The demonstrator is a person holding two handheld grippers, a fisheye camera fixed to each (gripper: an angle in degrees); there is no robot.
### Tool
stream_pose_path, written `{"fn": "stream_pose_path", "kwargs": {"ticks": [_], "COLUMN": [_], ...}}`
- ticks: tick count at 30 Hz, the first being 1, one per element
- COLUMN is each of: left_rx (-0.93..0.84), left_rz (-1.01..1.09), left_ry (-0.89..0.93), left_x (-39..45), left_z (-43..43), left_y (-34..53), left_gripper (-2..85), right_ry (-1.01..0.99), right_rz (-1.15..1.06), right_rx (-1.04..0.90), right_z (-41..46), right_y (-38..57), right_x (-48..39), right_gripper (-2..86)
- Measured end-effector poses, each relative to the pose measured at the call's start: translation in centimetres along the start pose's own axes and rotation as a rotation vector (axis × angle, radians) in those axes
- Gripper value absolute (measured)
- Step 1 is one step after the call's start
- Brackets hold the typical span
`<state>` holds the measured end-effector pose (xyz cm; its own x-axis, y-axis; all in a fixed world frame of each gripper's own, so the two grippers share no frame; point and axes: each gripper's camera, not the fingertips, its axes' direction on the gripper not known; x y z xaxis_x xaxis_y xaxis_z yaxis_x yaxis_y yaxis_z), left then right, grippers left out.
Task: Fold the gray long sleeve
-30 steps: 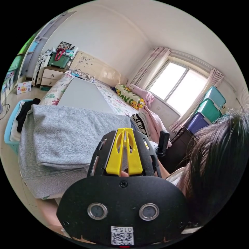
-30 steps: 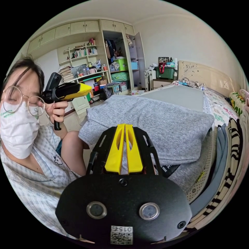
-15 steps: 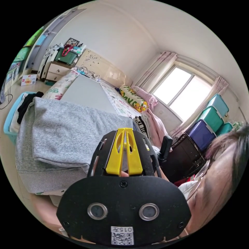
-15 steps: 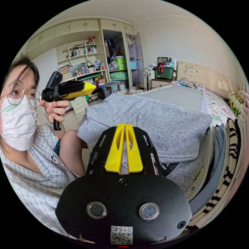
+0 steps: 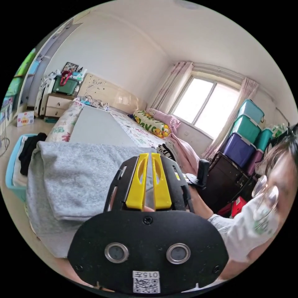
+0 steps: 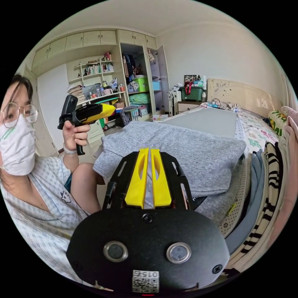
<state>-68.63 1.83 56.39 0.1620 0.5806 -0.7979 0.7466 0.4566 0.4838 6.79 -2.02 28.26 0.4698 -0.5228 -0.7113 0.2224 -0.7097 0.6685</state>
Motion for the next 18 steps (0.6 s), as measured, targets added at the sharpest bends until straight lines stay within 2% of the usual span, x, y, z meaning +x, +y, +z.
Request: {"fn": "stream_pose_path", "kwargs": {"ticks": [4,7,11,18], "left_rx": [0.006,0.010,-0.014,-0.254], "left_rz": [0.162,0.343,0.451,0.646], "left_ry": [-0.033,0.015,0.086,0.211], "left_x": [1.3,3.9,6.6,12.9], "left_z": [-0.4,-0.1,0.4,2.8], "left_y": [-3.9,-6.1,-8.8,-12.8], "left_gripper": [4.6,4.3,6.1,11.8], "right_ry": [0.065,0.050,0.067,0.007], "right_rz": [-0.027,-0.024,-0.059,-0.261], "right_rx": [0.032,0.086,0.086,-0.070], "right_z": [-0.6,-1.9,-2.6,-0.9], "right_y": [0.4,0.8,1.5,2.5], "right_x": [-0.7,-1.2,-1.9,-4.0], "right_gripper": [2.1,3.7,4.4,8.4]}}
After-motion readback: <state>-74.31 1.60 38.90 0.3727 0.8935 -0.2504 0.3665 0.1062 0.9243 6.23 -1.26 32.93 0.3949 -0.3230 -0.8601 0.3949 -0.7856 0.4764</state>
